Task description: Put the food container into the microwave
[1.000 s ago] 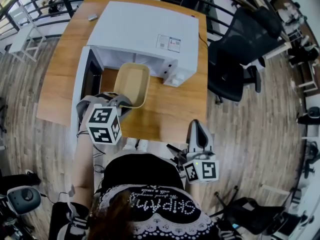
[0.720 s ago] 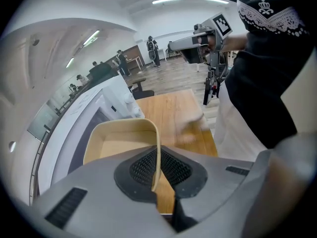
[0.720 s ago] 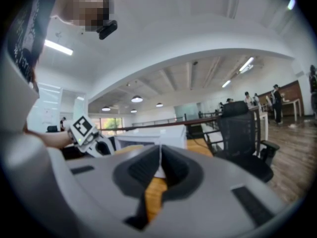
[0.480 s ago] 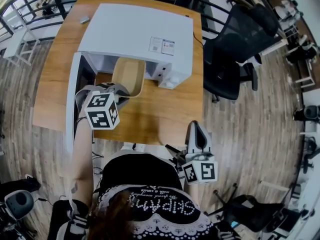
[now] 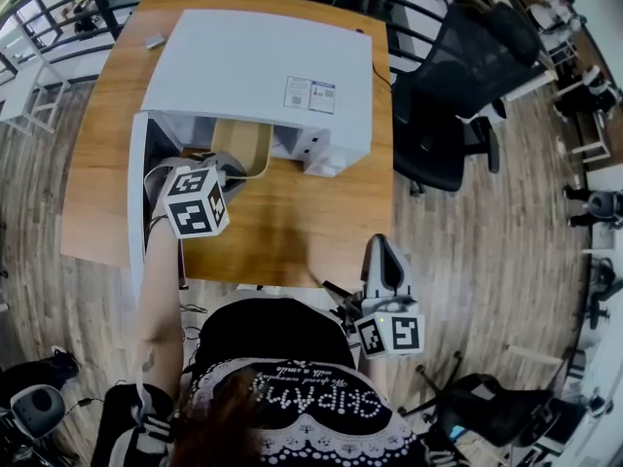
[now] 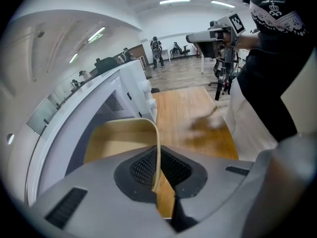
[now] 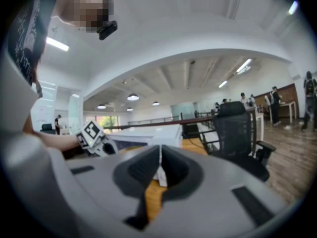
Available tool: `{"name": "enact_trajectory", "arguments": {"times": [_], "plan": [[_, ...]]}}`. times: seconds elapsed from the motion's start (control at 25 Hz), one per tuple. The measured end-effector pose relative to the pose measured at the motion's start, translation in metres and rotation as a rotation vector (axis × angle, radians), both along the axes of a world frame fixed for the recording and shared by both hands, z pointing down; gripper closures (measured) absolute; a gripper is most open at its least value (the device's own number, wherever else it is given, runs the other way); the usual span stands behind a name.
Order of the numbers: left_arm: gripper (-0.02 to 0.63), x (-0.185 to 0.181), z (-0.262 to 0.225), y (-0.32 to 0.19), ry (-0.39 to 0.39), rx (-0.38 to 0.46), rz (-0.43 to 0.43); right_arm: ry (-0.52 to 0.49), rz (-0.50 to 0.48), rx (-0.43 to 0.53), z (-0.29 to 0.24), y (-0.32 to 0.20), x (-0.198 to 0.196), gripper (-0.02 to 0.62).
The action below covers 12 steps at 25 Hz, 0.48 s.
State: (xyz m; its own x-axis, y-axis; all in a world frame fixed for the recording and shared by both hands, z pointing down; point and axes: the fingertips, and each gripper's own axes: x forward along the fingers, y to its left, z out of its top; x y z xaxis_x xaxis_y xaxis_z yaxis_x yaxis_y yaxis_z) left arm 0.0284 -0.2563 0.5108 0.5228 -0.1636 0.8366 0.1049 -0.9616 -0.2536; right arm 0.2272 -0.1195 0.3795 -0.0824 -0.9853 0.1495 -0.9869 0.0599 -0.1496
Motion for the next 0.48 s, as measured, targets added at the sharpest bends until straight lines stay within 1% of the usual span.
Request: {"name": "enact_trajectory", "arguments": {"times": [0.2,0.48], "plan": [[0.563,0.002,0.009,-0.016,0.000,-0.006,-0.012,0.003,0.019,-0.008,0.001,-0.004,0.002,0.561],[0.563,0.003,0.025,-0.039,-0.026,-0.015,-0.026,0.011,0.055,-0.012,0.001,-0.012,0.008,0.561]]}}
